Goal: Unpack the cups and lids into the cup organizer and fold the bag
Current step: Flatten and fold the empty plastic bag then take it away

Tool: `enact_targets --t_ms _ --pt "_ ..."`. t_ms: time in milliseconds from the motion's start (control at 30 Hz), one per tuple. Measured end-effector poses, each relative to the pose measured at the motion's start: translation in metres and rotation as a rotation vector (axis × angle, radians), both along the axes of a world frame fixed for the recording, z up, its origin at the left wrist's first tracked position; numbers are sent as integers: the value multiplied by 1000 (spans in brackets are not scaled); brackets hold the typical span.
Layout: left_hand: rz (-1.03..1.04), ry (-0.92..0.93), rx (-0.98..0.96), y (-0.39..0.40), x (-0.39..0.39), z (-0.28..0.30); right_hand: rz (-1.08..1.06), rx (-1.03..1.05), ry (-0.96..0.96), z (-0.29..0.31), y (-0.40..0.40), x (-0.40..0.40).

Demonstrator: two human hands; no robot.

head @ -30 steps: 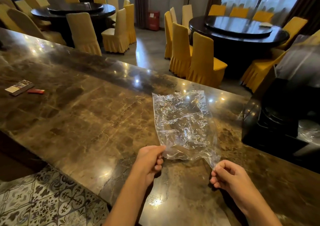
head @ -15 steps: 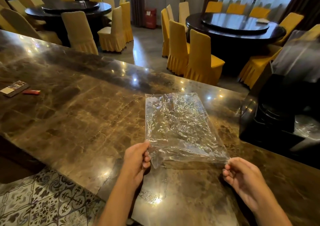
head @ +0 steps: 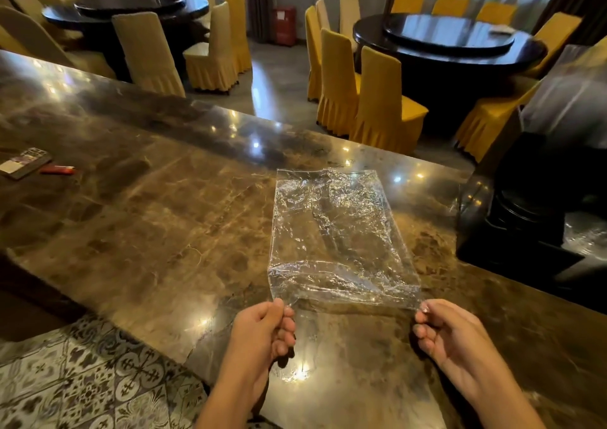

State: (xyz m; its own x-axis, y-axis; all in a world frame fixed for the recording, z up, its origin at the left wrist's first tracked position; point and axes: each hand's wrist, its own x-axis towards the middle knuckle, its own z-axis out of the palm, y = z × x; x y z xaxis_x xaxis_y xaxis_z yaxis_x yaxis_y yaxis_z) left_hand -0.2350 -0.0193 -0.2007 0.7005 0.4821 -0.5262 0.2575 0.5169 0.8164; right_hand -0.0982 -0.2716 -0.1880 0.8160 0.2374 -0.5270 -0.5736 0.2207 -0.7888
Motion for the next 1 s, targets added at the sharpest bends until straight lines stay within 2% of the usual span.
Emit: enact_targets --t_ms 133,300,433,533,667,800,833,900,967,1000 --pt "-48 9 58 10 -2 -4 49 -76 -30 -2 1 3" --pt "-204 87 162 36 -6 -5 107 -364 -154 -2 -5 9" --pt "-254 87 172 36 -1 -1 118 -406 -157 -1 -2 7" --pt "-240 100 250 31 4 2 143 -471 -189 1 -2 3" --pt "-364 196 488 26 1 10 227 -846 -331 3 -10 0" --pt "-664 364 580 27 -4 23 424 -1144 -369 8 -22 -7" --pt "-743 415 641 27 -4 28 450 -1194 -350 9 -25 -8" --pt "-861 538 952 27 -2 34 485 -1263 -290 13 -31 -9" --pt "-766 586 1313 20 0 39 457 -1335 -270 21 -33 -13" --pt "-652 513 1427 12 2 42 396 -1367 -329 25 -32 -17"
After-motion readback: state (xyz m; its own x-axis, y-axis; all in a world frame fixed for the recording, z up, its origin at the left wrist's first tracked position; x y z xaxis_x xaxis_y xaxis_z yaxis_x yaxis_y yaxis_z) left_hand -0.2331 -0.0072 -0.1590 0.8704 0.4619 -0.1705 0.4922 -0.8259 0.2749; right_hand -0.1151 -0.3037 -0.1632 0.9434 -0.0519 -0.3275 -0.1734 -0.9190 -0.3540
